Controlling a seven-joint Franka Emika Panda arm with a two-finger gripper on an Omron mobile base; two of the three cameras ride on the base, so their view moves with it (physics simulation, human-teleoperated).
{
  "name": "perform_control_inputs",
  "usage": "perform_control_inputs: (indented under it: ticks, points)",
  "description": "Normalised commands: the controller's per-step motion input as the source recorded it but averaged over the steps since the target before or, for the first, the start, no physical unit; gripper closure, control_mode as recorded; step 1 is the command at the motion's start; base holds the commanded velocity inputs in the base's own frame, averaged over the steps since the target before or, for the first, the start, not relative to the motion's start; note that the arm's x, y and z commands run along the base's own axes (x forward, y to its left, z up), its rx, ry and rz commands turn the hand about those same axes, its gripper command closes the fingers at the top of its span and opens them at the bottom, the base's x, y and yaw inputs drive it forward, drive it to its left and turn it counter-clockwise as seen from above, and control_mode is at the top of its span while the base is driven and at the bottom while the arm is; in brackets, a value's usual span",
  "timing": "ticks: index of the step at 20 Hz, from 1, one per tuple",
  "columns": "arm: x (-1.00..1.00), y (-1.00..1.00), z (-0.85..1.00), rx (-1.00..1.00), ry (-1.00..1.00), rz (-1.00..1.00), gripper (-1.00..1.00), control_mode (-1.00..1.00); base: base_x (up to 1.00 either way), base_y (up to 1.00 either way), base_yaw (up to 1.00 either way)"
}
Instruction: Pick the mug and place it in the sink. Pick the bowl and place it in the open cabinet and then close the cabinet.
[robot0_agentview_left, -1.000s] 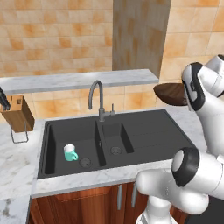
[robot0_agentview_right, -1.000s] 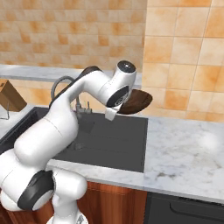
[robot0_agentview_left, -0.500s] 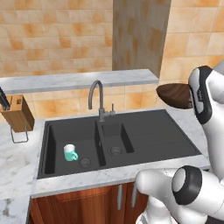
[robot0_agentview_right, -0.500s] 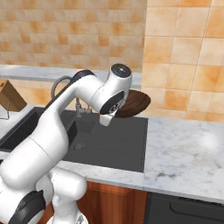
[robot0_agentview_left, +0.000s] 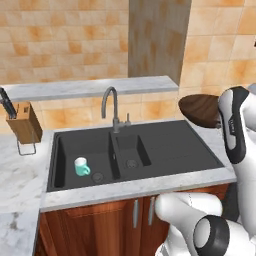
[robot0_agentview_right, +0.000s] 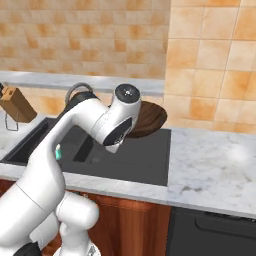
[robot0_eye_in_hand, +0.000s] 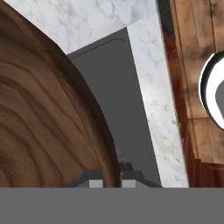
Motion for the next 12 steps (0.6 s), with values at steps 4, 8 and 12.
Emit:
perform_control_inputs:
  ticks: [4, 8, 12]
  points:
    - [0.00, 0.00, 0.00, 0.00, 0.00, 0.00, 1.00, 1.00, -1.00, 0.18, -0.04]
    - [0.00, 0.00, 0.00, 0.00, 0.00, 0.00, 1.00, 1.00, -0.62, -0.12, -0.28]
    - [0.00, 0.00, 0.00, 0.00, 0.00, 0.00, 1.00, 1.00, 0.01, -0.32, -0.69]
